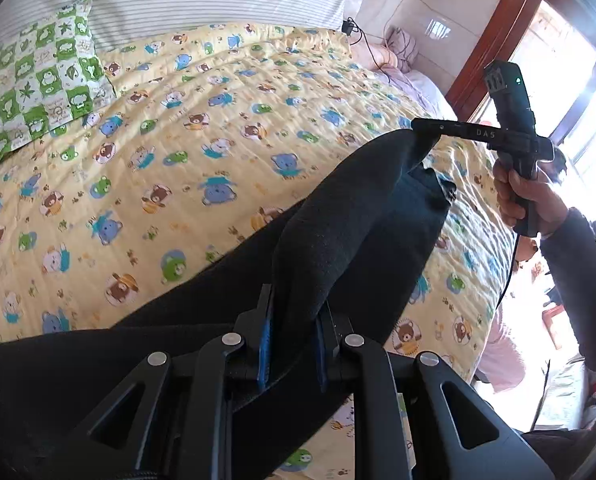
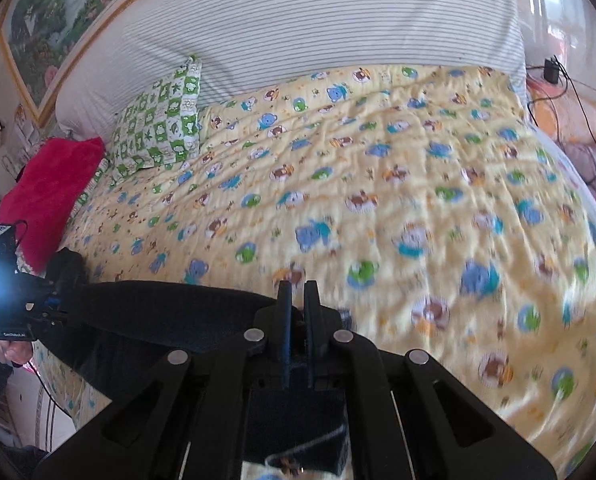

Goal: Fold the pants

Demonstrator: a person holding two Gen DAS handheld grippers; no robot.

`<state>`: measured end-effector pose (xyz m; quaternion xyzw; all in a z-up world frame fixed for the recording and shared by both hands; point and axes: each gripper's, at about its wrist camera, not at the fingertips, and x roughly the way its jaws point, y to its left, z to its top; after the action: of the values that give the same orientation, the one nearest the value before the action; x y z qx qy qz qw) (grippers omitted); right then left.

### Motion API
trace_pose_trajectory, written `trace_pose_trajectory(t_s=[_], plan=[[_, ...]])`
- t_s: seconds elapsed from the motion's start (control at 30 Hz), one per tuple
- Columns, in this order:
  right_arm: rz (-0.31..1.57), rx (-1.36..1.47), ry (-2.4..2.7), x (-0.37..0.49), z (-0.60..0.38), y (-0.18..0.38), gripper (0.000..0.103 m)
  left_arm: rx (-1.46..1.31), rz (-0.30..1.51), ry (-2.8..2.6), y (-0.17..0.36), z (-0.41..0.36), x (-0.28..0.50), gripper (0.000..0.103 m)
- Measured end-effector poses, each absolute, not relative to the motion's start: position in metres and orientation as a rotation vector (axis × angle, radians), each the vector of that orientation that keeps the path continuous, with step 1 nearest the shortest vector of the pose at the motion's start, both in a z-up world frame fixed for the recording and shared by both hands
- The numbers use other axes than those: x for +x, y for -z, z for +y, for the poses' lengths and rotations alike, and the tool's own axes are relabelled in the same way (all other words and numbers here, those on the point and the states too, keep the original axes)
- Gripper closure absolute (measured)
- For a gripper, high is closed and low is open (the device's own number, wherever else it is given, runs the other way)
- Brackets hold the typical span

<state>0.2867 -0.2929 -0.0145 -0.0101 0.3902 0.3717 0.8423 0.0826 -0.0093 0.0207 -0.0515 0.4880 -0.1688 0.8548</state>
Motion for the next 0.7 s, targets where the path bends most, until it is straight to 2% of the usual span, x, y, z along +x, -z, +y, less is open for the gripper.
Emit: trace_pose_trajectory(t_s=[0.27,0.33,0.43,0.5,0.6,0.7], plan=[[0.845,0.046,-0.767,0.272,-0.319,0.036,0.097,-0.061,1.018,0.354,-0.008,-0.026,0.065,0.085],[0.868,0.066,-0.765,0.271,-0.323,0.046,0.097,-0.060,1.021,0.355,-0.001,-0.028,0.062,0.081],[0.899,0.077,-0.747,0.268,-0.327,0.060,0.095,-0.042,1.009,0.355,0.002,-0.033,0.058,0.068],[0.898,0.077,-0.711,0.264,-0.331,0.063,0.092,-0.036,0.999,0.363,0.001,-0.037,0.054,0.055],[0.896,0.109,-0.674,0.259,-0.343,0.061,0.091,-0.024,0.978,0.371,-0.004,-0.042,0.046,0.047],[0.875,0.112,-0.653,0.250,-0.350,0.055,0.091,-0.029,0.966,0.367,-0.006,-0.043,0.039,0.044]])
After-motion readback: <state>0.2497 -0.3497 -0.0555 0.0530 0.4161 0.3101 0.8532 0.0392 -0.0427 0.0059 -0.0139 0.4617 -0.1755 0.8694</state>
